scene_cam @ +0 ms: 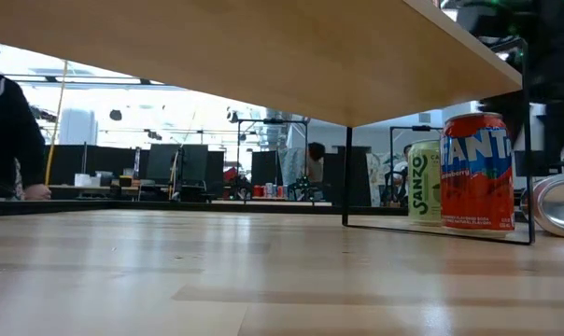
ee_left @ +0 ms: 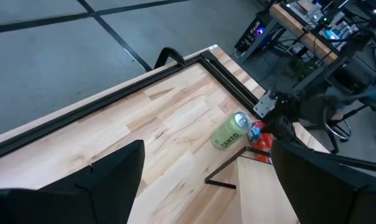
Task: Place canned beverage on shelf
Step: Put the red soda can on the shelf aligned with the other red soda can
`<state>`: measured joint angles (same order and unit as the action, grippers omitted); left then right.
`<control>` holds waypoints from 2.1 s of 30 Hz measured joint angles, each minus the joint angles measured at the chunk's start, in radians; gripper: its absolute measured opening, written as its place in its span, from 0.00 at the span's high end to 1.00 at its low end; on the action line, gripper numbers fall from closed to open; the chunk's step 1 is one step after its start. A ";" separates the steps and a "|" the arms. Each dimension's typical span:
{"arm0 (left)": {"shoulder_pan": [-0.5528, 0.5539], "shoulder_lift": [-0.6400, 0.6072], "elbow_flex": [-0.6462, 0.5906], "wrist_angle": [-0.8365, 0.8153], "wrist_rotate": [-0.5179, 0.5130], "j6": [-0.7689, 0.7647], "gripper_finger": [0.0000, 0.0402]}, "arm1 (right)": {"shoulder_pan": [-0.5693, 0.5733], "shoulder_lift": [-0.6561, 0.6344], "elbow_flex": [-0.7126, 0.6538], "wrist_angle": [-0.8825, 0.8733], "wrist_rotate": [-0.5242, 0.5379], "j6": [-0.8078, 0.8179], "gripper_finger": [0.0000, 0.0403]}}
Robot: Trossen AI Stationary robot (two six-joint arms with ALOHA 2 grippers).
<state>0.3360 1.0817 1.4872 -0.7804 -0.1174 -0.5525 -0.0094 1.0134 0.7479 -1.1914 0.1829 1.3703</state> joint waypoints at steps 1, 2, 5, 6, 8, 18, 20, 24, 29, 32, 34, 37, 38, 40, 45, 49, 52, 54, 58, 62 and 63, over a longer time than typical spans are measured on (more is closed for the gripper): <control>0.000 0.000 0.000 0.000 0.000 0.005 0.17 | 0.022 0.001 0.000 -0.036 0.000 0.050 0.25; 0.000 0.000 0.000 0.000 0.000 0.010 0.17 | 0.045 0.006 0.000 -0.071 0.000 0.100 0.25; 0.000 0.000 0.000 -0.001 0.000 0.018 0.17 | 0.119 0.009 0.000 -0.156 0.000 0.245 0.25; 0.000 0.000 0.000 0.000 0.000 0.018 0.17 | 0.141 0.009 0.000 -0.163 0.000 0.316 0.25; 0.000 0.000 0.000 0.000 0.000 0.018 0.17 | 0.174 0.006 0.000 -0.151 0.000 0.462 0.25; 0.000 0.000 0.000 0.000 0.000 0.046 0.17 | 0.252 0.031 0.000 -0.082 0.029 0.673 0.25; 0.000 0.000 0.000 0.000 0.000 0.046 0.17 | 0.249 0.050 -0.001 -0.097 0.030 0.704 0.25; 0.000 0.000 0.000 0.000 0.001 0.051 0.17 | 0.240 0.065 -0.046 -0.006 0.032 0.725 0.25; 0.000 0.000 0.000 0.000 0.001 0.059 0.17 | 0.226 0.116 -0.041 -0.020 0.026 0.728 0.25; 0.000 0.000 0.000 0.000 0.006 0.059 0.17 | 0.213 0.140 -0.041 -0.016 0.027 0.727 0.25; 0.000 0.000 0.000 -0.001 0.007 0.059 0.17 | 0.200 0.164 -0.042 -0.014 0.025 0.719 0.25; 0.000 0.000 0.000 0.000 0.011 0.058 0.17 | 0.176 0.193 -0.042 -0.007 -0.001 0.691 0.25; 0.000 0.000 0.000 0.000 0.016 0.057 0.17 | 0.168 0.205 -0.042 -0.001 -0.008 0.678 0.25; 0.000 0.000 0.000 0.000 0.016 0.057 0.17 | 0.152 0.232 -0.044 0.007 -0.023 0.666 0.25; 0.000 0.000 0.000 -0.001 0.016 0.054 0.17 | 0.117 0.246 -0.104 0.158 -0.051 0.612 0.25; 0.000 0.000 0.000 -0.001 0.016 0.047 0.17 | 0.111 0.242 -0.157 0.254 -0.069 0.603 0.25; 0.000 0.000 0.000 0.000 0.016 0.047 0.17 | 0.111 0.243 -0.158 0.236 -0.069 0.595 0.26; 0.000 0.000 0.000 0.000 0.016 0.047 0.17 | 0.102 0.232 -0.161 0.229 -0.074 0.571 0.28; 0.000 0.000 0.000 0.000 0.015 0.047 0.17 | 0.091 0.221 -0.162 0.235 -0.088 0.507 0.37; 0.000 0.000 0.000 0.000 0.015 0.047 0.17 | 0.109 0.186 -0.169 0.250 -0.048 0.491 0.42; 0.000 0.000 0.000 -0.001 0.015 0.047 0.17 | 0.113 0.170 -0.171 0.252 -0.030 0.493 0.42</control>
<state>0.3359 1.0821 1.4872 -0.7811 -0.1024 -0.5053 0.1036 1.1834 0.5771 -0.9394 0.1528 1.8636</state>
